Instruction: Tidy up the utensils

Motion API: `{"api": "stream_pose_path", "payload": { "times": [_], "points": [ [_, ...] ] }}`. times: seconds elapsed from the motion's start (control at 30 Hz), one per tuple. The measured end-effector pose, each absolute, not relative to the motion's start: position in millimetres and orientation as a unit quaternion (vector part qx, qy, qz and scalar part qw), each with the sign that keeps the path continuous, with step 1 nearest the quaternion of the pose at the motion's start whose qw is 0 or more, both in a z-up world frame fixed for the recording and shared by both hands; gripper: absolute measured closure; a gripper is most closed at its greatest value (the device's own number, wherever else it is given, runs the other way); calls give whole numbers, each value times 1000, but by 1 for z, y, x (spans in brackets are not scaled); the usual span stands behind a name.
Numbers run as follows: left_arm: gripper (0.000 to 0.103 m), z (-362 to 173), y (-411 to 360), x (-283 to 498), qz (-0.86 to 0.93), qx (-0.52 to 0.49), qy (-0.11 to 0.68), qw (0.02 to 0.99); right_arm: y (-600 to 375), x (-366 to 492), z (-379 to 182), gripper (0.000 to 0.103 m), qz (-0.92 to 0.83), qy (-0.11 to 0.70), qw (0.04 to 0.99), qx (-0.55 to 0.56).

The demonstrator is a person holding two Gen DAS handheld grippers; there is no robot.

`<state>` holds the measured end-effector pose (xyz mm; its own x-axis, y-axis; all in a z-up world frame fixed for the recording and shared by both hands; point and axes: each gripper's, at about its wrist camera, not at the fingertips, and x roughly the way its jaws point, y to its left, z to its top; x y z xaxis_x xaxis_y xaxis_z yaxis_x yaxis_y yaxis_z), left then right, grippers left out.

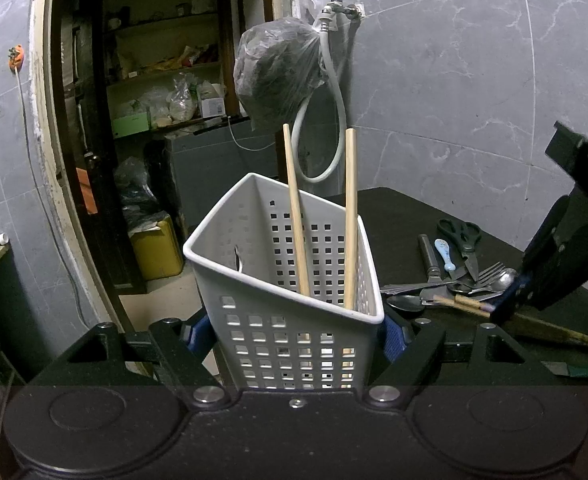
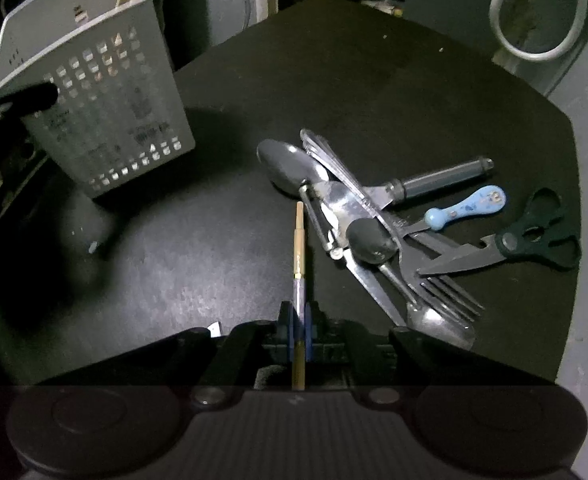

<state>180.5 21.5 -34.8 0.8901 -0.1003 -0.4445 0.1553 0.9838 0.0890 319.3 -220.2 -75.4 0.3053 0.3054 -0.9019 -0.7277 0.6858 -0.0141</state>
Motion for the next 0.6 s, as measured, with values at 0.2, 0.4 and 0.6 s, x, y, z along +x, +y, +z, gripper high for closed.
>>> {"api": "stream_pose_path", "payload": {
  "times": [0.2, 0.4, 0.6],
  "points": [
    [23, -37, 21, 180, -67, 62, 225, 970, -233, 317, -52, 97, 324, 456, 808, -184],
    [23, -37, 21, 180, -66, 62, 225, 970, -247, 304, -14, 97, 307, 392, 858, -129],
    [23, -37, 22, 180, -67, 62, 225, 970, -256, 292, 16, 97, 284, 323, 899, -83]
  ]
}}
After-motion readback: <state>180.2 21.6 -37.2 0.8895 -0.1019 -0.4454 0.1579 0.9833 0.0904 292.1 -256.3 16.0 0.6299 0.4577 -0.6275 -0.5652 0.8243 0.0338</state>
